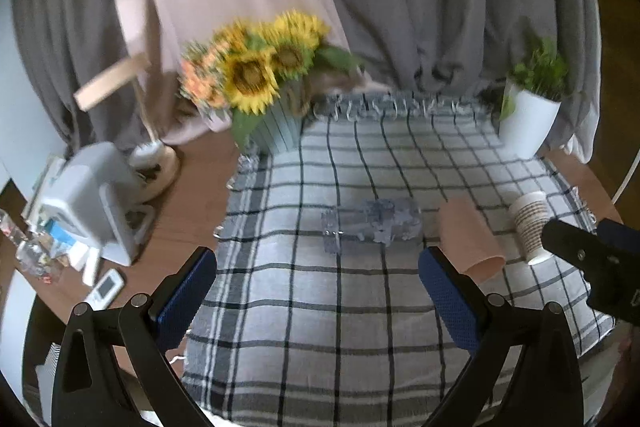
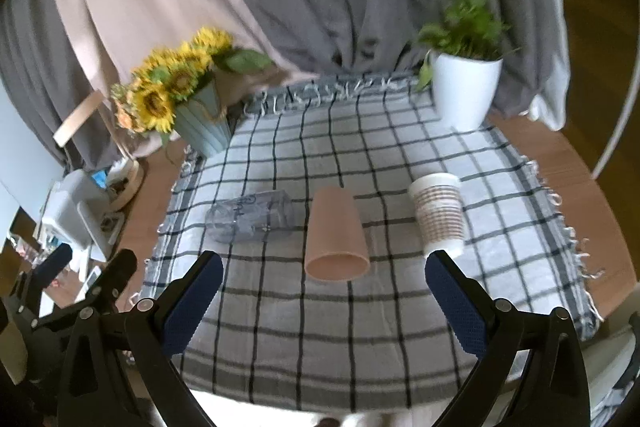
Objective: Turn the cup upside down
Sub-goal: 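Move the right gripper to the pink cup and close on it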
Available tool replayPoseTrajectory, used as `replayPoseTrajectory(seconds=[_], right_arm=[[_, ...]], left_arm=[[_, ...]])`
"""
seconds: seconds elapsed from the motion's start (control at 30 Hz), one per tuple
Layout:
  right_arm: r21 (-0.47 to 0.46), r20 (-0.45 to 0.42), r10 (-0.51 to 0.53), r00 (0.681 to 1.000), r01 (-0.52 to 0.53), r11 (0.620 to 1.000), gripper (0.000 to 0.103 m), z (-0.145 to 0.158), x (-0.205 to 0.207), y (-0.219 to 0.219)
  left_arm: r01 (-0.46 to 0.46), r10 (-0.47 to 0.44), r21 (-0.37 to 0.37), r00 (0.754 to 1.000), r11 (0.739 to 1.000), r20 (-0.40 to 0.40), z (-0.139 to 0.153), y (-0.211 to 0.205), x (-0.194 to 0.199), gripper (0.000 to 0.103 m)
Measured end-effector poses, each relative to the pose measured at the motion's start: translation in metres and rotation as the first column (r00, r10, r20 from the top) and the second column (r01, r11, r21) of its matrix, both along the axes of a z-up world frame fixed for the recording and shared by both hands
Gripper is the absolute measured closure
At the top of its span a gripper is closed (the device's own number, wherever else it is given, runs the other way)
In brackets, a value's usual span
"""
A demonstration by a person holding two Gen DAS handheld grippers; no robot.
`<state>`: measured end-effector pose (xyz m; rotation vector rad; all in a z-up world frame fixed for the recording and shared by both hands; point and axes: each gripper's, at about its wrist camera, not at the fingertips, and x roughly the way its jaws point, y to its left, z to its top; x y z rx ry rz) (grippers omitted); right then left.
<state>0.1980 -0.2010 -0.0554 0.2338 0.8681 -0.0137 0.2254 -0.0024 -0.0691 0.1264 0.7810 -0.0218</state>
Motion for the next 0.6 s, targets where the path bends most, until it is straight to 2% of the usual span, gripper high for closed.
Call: replayPoseTrajectory(seconds=[0.27,0.33,0.6], right_arm=[[0.007,-0.164,0.04,0.986,-0.039,0.999,0.002,-0.051,0.083,0.0],[0.01,-0.213,0.038,0.976,-0.036,0.999,0.005,-0.067,0.1,-0.002],[0.027,-0.336,0.058,0.94,-0.052,0.998,0.014,-0.115,0.139,-0.001]], left_arm=[[0.019,-0.013,0.046,0.992,0.999,-0.128,-0.047,-0.006,0.055,0.0],[0.019,-0.012,0.044,0.987,0.999,-0.158,-0.059,-0.006,0.065,0.0],[0.022,-0.01,0.046,0.97,0.999,-0.241,-0.086,-0.006,0.084,0.0]])
